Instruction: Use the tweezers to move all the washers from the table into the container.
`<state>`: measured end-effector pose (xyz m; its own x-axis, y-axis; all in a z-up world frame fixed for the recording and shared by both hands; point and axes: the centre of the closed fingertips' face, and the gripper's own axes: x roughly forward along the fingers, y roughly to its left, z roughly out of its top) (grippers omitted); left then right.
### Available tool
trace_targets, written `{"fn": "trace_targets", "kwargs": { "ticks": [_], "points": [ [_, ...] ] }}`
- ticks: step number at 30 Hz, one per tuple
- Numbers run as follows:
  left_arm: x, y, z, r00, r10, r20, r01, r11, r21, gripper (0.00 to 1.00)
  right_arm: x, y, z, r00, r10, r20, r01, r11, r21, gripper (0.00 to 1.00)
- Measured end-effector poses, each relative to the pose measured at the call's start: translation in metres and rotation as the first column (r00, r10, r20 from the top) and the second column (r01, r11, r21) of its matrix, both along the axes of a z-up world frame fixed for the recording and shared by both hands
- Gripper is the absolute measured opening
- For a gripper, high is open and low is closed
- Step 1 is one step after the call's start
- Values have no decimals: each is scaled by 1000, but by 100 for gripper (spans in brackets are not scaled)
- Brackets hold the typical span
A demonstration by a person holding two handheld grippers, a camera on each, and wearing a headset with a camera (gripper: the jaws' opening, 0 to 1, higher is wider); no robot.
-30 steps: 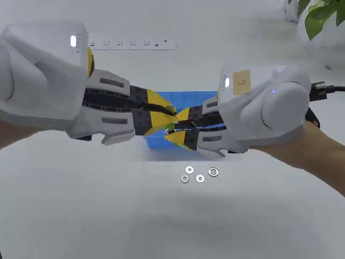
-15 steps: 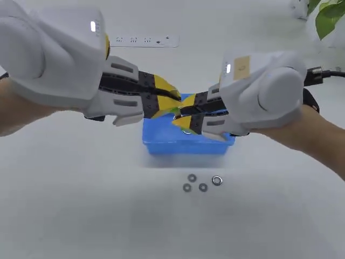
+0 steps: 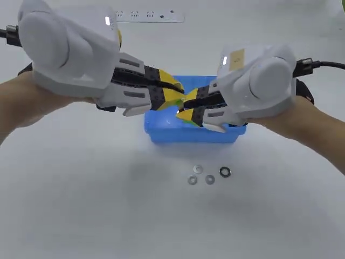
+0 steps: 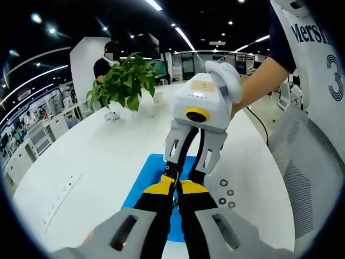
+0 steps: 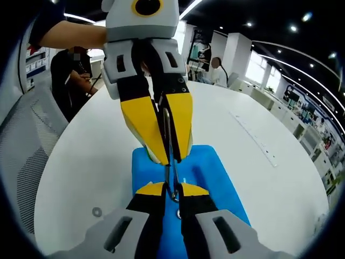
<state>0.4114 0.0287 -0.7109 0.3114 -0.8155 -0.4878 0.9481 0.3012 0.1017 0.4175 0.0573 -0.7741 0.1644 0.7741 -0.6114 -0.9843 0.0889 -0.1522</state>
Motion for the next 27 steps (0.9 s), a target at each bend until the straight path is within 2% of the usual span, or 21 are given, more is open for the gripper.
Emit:
{"fn": "trace_targets", "kwargs": {
  "ticks": [4,9,11,21,27],
  "points": [
    [3,-3,-5,1000,-3,-13,3,1000,1,7,2,-3,-5,1000,-14,-25,14,1000,3,10],
    [4,-4,-7,1000,-4,-25,4,1000,-1,7,2,-5,-7,999,-21,-31,21,1000,-1,11],
    [5,-5,-8,999,4,-41,-4,1000,-7,7,3,-6,-8,999,-26,-35,26,1000,0,11],
    [5,-2,-8,1000,5,-30,-5,1000,8,7,4,-8,-6,999,-39,-37,39,999,-4,13],
    [4,-4,1,1000,-1,-15,1,1000,-2,7,5,-8,2,999,-37,-21,38,999,9,14]
  ]
}}
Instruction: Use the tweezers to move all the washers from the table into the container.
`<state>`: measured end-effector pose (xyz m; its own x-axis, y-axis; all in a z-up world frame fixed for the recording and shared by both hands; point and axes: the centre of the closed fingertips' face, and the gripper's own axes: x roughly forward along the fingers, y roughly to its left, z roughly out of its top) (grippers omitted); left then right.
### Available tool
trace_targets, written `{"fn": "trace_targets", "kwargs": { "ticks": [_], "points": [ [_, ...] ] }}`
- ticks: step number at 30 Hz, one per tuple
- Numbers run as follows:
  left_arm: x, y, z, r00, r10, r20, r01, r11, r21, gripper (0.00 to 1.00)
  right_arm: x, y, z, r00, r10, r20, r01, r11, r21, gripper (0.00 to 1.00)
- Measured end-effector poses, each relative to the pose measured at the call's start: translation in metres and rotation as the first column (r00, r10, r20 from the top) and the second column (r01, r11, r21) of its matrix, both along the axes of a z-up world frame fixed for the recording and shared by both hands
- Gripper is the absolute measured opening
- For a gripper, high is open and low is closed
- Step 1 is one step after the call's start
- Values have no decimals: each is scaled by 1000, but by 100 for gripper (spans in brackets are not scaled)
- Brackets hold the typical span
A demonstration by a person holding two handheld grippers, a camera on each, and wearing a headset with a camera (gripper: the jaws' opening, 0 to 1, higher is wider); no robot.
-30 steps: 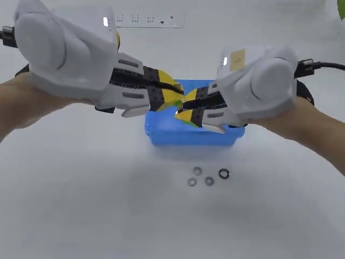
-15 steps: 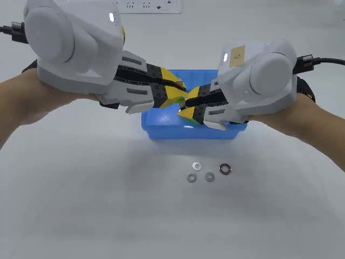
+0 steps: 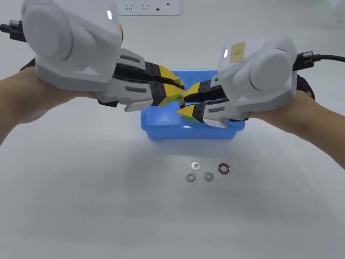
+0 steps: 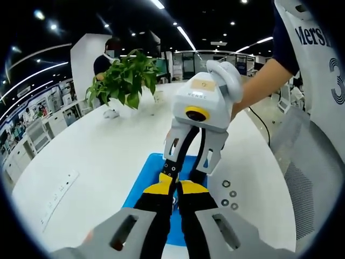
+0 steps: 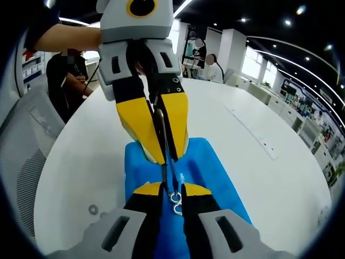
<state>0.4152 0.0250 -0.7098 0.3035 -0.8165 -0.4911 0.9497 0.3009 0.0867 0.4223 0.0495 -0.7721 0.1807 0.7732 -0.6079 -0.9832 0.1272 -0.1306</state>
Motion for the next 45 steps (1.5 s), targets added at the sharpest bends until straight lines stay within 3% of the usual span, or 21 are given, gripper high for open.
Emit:
{"fn": "trace_targets", "kwargs": {
  "ticks": [11,16,28,36,45],
  "points": [
    [-14,-3,21,999,-22,23,22,1000,4,7,-9,-2,19,999,5,47,-6,1000,19,14],
    [-28,-6,33,998,-46,43,47,999,-3,7,-22,-4,32,995,50,92,-52,998,29,14],
    [-55,-10,57,994,-80,80,79,997,14,7,-56,-9,64,987,99,125,-107,993,53,12],
    [-80,-13,60,992,-101,77,98,995,35,7,-77,-12,66,988,114,107,-121,991,58,12],
    [-109,-17,54,993,-107,48,105,994,34,7,-105,-11,57,988,138,75,-142,988,56,12]
  ]
}}
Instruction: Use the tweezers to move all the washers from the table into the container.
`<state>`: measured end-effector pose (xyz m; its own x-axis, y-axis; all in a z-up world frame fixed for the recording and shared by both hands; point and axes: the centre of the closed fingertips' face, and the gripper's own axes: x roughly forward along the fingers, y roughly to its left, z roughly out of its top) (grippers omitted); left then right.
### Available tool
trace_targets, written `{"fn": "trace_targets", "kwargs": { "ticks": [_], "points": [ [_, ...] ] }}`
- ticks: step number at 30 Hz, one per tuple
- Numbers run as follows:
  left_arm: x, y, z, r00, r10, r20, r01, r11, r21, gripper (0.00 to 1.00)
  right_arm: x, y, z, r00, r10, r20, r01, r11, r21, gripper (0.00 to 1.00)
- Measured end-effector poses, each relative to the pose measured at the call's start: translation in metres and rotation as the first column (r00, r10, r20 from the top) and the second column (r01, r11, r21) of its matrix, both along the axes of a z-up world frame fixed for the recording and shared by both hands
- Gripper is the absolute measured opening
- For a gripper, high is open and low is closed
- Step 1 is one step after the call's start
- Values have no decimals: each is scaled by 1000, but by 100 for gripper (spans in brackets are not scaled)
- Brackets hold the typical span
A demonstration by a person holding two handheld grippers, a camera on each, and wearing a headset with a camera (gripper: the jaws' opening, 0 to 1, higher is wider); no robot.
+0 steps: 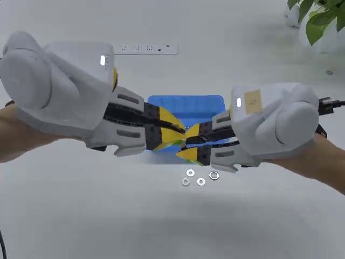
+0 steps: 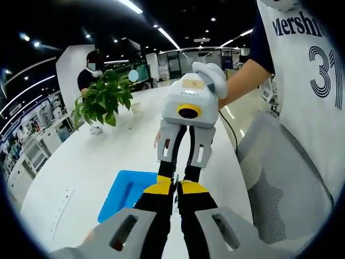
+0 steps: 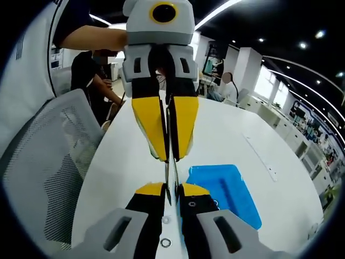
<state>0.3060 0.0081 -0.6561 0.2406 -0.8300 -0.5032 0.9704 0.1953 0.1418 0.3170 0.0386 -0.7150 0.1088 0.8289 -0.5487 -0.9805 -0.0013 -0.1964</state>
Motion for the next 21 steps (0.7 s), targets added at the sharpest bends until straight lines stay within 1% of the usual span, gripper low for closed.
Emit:
{"fn": "trace_targets", "kwargs": {
  "ticks": [1,4,9,13,15,16,21],
  "points": [
    [-1,0,-1,1000,2,-2,-2,1000,-3,7,-4,0,-1,1000,1,-10,-1,1000,2,12],
    [-7,1,-6,1000,10,-14,-10,1000,-5,7,-10,1,-6,1000,3,-17,-3,1000,-3,12],
    [-16,4,-18,999,15,-51,-16,1000,-8,7,-20,0,-18,999,16,-35,-17,1000,-19,12],
    [-20,4,-26,997,19,-72,-19,1000,-4,7,-27,-1,-27,998,21,-60,-23,999,-31,12],
    [-23,4,-34,996,21,-83,-21,1000,2,7,-31,-2,-36,997,24,-68,-28,998,-49,12],
    [-25,4,-38,995,24,-96,-24,1000,5,7,-32,-2,-39,997,25,-73,-29,998,-53,12],
    [-29,1,-48,993,23,-116,-21,1000,16,7,-37,-4,-50,994,20,-108,-25,999,-47,12]
  ]
}}
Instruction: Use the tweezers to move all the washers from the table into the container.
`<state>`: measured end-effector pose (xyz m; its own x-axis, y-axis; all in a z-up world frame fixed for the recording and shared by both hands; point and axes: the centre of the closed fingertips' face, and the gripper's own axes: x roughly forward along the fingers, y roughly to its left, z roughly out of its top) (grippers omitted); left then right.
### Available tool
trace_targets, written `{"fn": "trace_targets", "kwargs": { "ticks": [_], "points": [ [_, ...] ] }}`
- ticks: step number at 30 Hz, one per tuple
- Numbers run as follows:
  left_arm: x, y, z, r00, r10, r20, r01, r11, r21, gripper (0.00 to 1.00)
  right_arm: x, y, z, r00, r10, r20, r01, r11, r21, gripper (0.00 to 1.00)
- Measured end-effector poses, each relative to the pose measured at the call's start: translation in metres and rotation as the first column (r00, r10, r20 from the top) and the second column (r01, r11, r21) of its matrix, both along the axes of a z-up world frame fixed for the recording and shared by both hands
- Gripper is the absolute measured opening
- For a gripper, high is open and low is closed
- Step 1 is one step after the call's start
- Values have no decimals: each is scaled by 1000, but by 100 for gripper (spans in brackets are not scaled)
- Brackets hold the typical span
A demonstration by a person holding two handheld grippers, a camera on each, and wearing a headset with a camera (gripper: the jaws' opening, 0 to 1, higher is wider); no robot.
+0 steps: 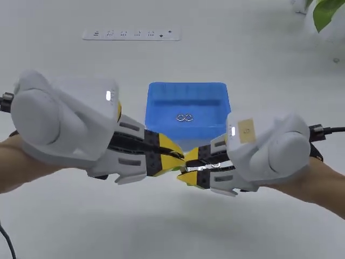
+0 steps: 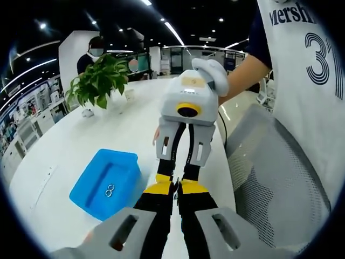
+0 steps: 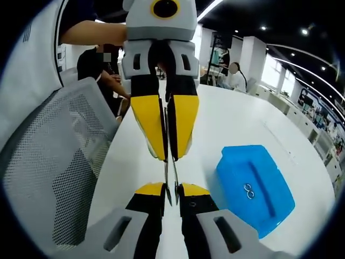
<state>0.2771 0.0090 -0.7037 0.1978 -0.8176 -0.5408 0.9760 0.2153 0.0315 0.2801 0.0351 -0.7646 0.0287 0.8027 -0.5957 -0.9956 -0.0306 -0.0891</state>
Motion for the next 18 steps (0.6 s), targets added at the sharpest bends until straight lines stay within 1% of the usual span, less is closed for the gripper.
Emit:
{"fn": "trace_targets", "kwargs": {
  "ticks": [1,3,6,9,11,15,16,17,18],
  "points": [
    [0,0,-2,1000,0,-6,0,1000,2,7,0,0,-2,1000,-4,-4,4,1000,0,12],
    [2,0,-5,1000,2,-8,-2,1000,8,7,1,-1,-5,1000,-11,-16,11,1000,2,12],
    [7,0,-7,1000,9,-6,-9,1000,10,7,5,-2,-7,1000,-22,-14,22,1000,-1,12],
    [13,-1,-8,1000,17,-1,-17,1000,8,7,13,-2,-7,999,-36,-5,36,999,-6,12],
    [17,-1,-9,1000,21,-5,-21,1000,3,7,17,-1,-9,999,-42,-7,42,999,-7,12],
    [23,-1,-11,1000,29,-4,-29,1000,0,7,21,2,-12,999,-45,-3,45,999,-11,12],
    [24,-1,-11,999,31,-12,-31,1000,-2,7,21,2,-12,999,-47,-6,47,999,-11,12],
    [25,-1,-11,999,33,-11,-33,999,-5,7,22,3,-13,999,-48,-11,48,999,-11,12],
    [25,0,-12,999,35,-17,-35,999,-10,7,22,3,-13,999,-48,-13,47,999,-13,12]
  ]
}}
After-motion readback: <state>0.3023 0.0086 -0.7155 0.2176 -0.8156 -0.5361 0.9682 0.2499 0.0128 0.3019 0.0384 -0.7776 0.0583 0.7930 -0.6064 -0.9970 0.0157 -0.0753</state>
